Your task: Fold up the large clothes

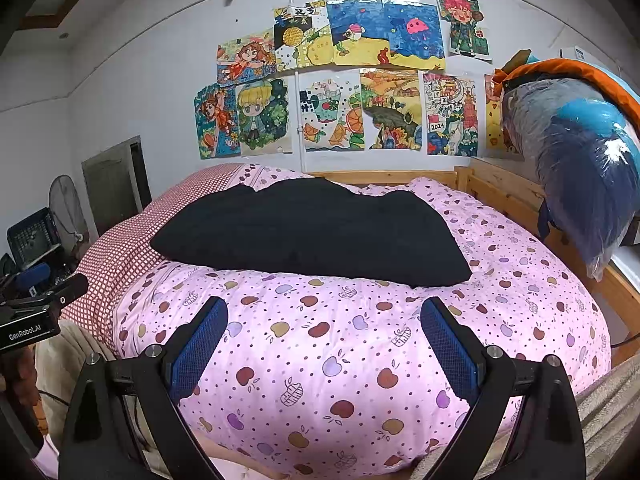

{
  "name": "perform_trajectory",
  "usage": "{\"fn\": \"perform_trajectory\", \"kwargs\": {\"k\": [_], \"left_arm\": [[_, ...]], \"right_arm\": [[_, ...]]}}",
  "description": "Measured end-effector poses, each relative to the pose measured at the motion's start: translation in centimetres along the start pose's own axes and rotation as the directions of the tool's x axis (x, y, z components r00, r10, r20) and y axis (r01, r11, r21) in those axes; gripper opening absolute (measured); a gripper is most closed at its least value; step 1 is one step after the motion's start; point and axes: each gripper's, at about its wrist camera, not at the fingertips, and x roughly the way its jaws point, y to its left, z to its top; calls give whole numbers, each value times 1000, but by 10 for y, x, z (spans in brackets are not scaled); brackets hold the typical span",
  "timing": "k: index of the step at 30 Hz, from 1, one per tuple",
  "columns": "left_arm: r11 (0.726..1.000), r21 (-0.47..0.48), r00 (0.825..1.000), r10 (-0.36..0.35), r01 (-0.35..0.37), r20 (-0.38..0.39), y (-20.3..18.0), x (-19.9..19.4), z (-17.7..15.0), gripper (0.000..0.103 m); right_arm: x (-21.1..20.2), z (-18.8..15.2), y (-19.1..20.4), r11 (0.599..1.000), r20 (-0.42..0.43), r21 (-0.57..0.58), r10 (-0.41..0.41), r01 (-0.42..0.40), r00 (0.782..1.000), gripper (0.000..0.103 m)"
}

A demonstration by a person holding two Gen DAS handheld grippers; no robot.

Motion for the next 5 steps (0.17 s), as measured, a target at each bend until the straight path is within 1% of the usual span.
{"fn": "perform_trajectory", "kwargs": {"k": [5], "left_arm": [[1000,-2,1000,-1,1,-4,0,0,0,103]], "right_arm": [[0,0,-1,1000,-2,3,2,-2,1000,95]]}}
